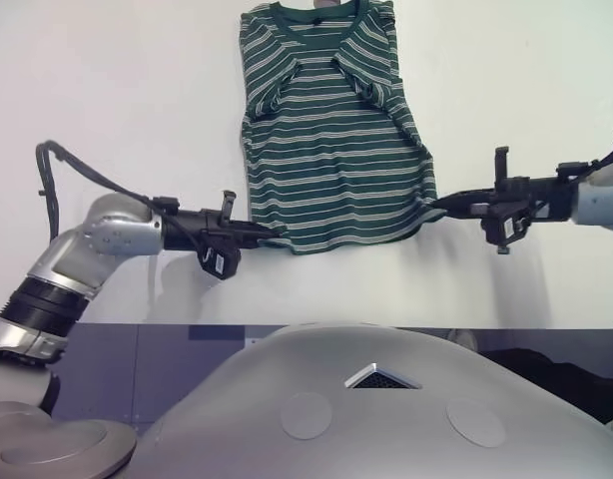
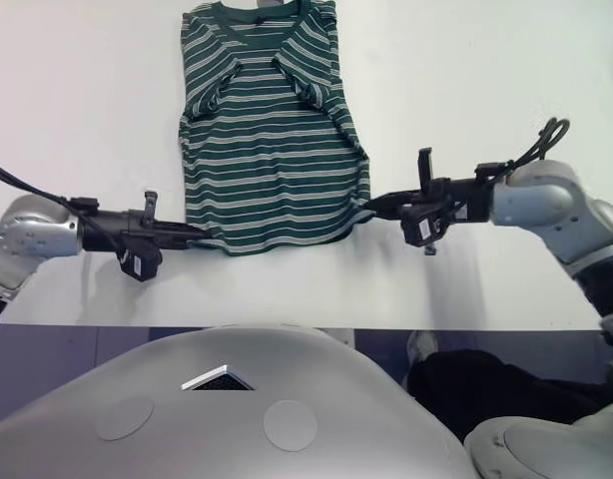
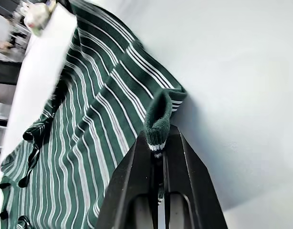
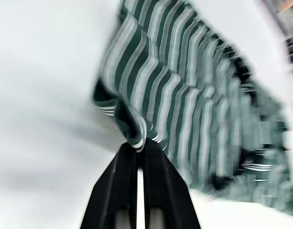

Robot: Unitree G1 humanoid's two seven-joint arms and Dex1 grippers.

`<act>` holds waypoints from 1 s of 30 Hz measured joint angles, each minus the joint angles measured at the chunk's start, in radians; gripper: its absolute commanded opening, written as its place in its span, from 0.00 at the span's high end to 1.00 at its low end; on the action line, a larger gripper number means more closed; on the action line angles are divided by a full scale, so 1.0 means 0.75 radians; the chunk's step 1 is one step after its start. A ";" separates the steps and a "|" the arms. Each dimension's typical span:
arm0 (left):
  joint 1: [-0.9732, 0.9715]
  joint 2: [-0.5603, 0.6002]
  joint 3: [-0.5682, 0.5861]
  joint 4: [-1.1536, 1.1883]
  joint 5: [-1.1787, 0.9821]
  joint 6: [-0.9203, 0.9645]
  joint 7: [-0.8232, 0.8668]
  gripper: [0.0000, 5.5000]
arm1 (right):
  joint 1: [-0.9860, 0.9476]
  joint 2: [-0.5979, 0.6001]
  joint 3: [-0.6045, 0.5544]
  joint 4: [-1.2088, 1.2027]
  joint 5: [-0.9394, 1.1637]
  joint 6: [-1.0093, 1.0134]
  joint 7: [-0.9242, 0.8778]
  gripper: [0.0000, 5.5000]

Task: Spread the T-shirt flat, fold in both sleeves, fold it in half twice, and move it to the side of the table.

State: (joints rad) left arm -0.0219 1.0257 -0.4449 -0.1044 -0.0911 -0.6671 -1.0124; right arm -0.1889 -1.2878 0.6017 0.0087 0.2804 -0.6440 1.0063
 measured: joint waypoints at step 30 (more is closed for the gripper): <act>-0.966 -0.152 -0.099 0.706 -0.335 1.045 -0.793 1.00 | -0.803 0.630 -0.277 0.980 -0.142 0.843 0.636 1.00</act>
State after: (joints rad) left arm -0.7467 0.9119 -0.5193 0.4252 -0.3427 0.1169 -1.6068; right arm -0.7913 -0.8152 0.3944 0.7436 0.1739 -0.0117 1.4835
